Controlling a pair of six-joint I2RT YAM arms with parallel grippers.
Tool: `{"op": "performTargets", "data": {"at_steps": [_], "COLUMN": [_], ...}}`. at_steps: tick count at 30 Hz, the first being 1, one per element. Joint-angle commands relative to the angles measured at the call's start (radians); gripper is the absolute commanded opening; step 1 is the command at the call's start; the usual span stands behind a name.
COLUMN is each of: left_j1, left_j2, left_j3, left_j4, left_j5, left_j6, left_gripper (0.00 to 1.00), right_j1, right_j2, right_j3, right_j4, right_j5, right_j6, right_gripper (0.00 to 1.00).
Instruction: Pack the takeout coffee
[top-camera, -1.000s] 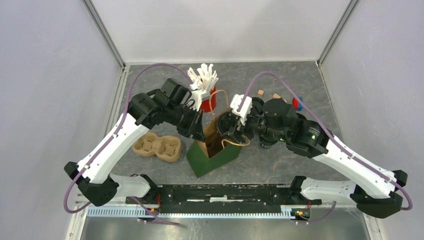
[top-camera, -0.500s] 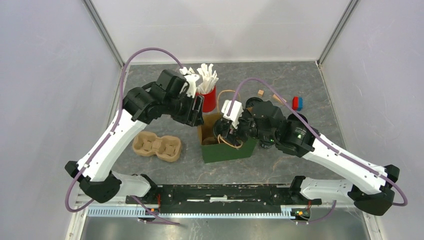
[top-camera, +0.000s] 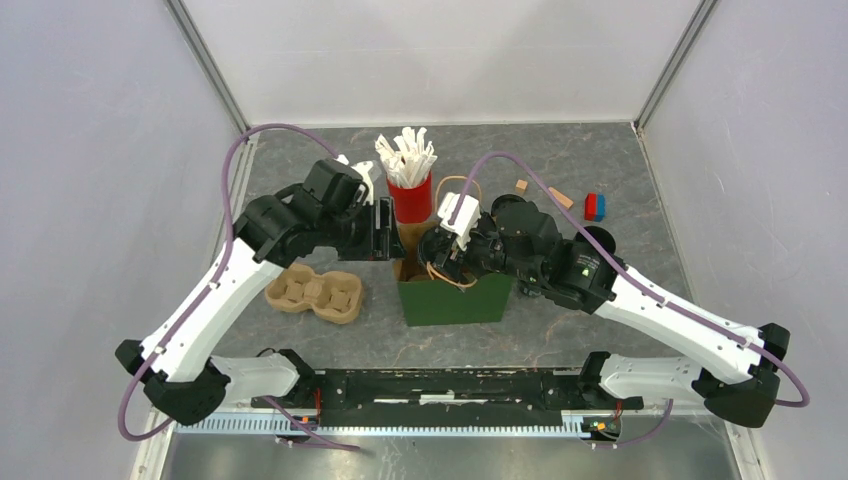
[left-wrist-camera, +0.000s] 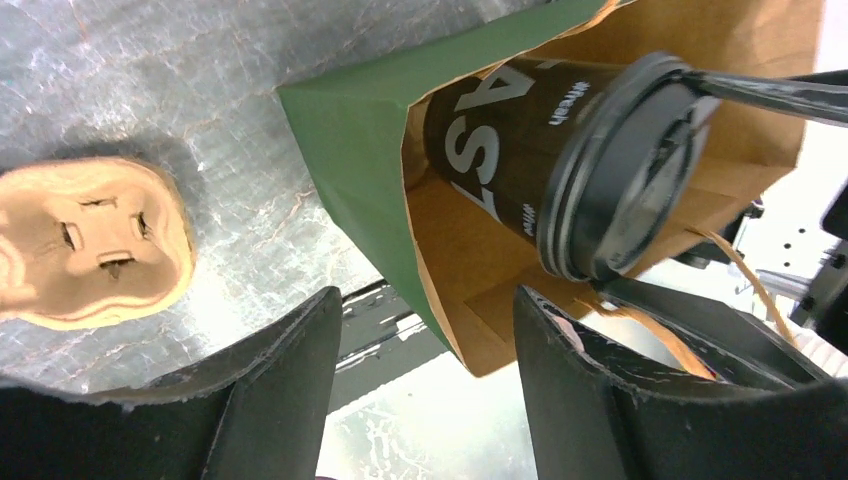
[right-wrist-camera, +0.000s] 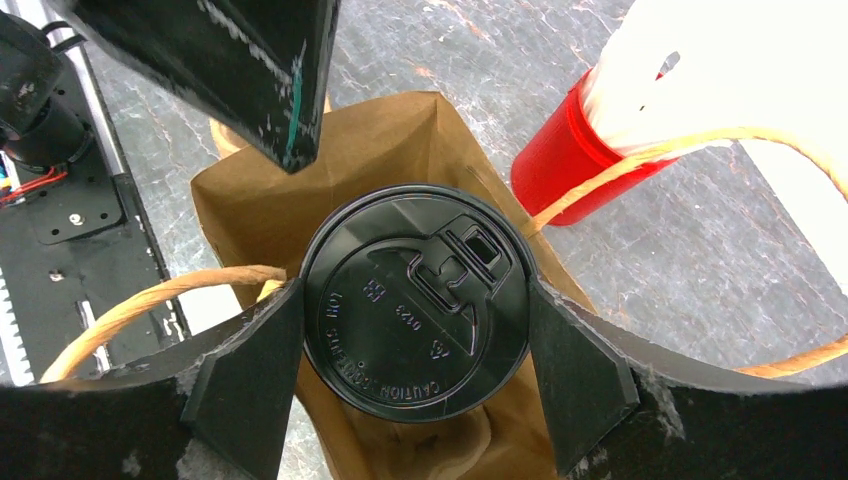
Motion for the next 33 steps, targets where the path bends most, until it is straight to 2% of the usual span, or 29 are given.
{"op": "performTargets", "data": {"at_steps": [1,6,10,13,15,19,23,27,30,33], "left_j1": [0.005,0.005,0.005,0.005,0.005,0.005,0.005,0.005,0.005,0.025], "left_j2": [0.012,0.05,0.051,0.03,0.016,0.006,-0.004,-0.022,-0.044,-0.043], "left_j3": [-0.048,-0.047,-0.058,-0.065,-0.064,-0.068,-0.074,-0.088,-0.117,-0.122], "left_j4": [0.082,0.073,0.101,0.147,0.17,0.17,0.162,0.192,0.24,0.267], "left_j5": [0.043,0.019,0.007,0.023,0.046,0.107,0.108,0.13,0.105,0.058], "left_j6": [-0.07,0.014,0.14,0.225,0.273,0.367,0.416,0.458,0.469,0.404], "left_gripper": [0.7,0.62,0.41,0.19,0.13,0.12,0.1,0.11,0.14,0.23], "right_j1": [0.005,0.005,0.003,0.003,0.003,0.003,0.003,0.001,0.002,0.002], "right_j2": [0.016,0.021,0.06,0.076,0.072,0.072,0.066,0.046,0.015,0.022], "right_j3": [0.045,0.067,0.119,0.142,0.152,0.178,0.178,0.122,0.062,0.027], "right_j4": [0.002,-0.045,-0.122,-0.149,-0.149,-0.171,-0.196,-0.173,-0.109,-0.093], "right_j5": [0.036,0.063,0.042,0.025,0.021,0.008,0.008,0.008,-0.03,-0.044], "right_j6": [-0.046,-0.102,-0.151,-0.166,-0.167,-0.182,-0.203,-0.214,-0.241,-0.269], "right_gripper": [0.81,0.82,0.82,0.82,0.83,0.84,0.84,0.84,0.84,0.84]}}
